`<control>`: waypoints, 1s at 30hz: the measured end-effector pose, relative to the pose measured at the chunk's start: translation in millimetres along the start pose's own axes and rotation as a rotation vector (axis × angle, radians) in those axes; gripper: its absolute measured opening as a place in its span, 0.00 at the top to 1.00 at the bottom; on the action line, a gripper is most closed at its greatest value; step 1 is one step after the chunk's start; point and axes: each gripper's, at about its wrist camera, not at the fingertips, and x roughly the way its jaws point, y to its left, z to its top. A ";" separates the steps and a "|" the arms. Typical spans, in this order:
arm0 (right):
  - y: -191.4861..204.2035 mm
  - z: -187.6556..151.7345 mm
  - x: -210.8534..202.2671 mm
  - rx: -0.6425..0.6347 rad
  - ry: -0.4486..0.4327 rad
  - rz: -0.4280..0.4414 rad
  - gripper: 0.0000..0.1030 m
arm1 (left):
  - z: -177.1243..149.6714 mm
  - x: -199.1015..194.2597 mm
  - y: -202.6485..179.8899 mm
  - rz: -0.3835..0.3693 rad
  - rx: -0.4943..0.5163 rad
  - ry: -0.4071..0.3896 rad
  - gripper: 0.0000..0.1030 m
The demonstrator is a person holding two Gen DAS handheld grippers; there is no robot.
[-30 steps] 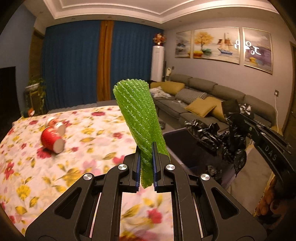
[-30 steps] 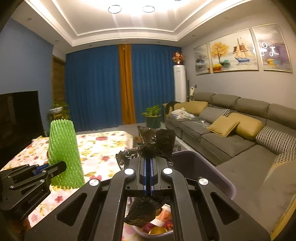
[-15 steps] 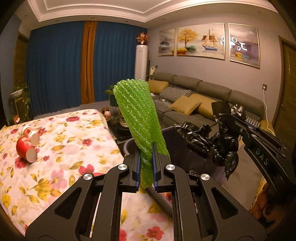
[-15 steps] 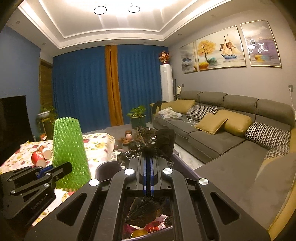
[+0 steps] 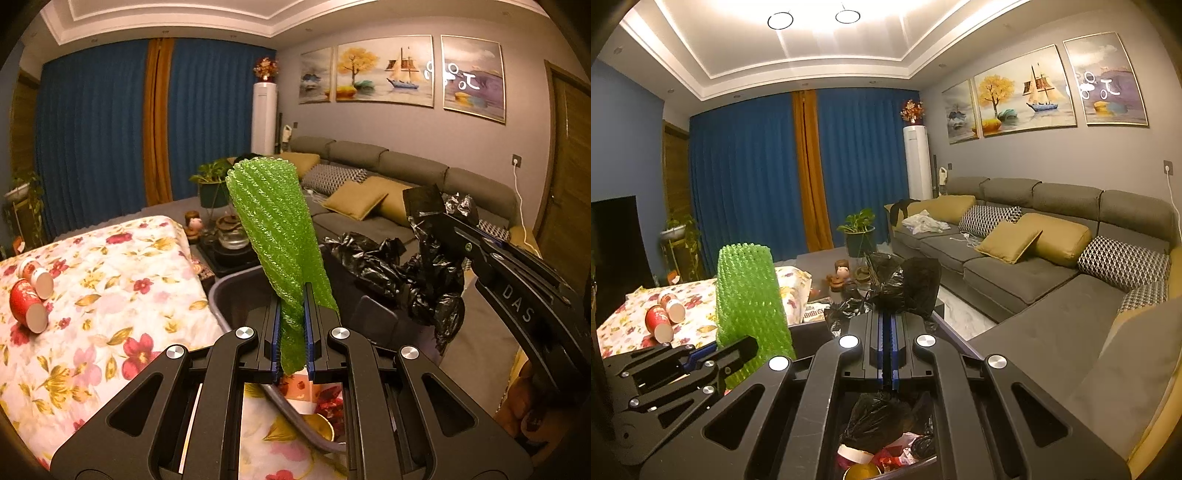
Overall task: Collect trash
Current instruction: 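Open both tools to drop the net and bag into the bin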
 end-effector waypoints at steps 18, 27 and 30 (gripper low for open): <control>-6.0 0.4 10.4 0.010 0.004 0.015 0.96 | -0.7 17.1 -1.2 -0.074 0.007 0.022 0.90; -10.2 -0.5 13.3 0.016 0.009 0.035 0.95 | -3.4 17.4 3.8 -0.088 -0.004 0.009 0.49; -10.9 -0.7 14.1 0.024 0.013 0.038 0.89 | -3.7 13.4 10.2 -0.069 -0.023 -0.006 0.35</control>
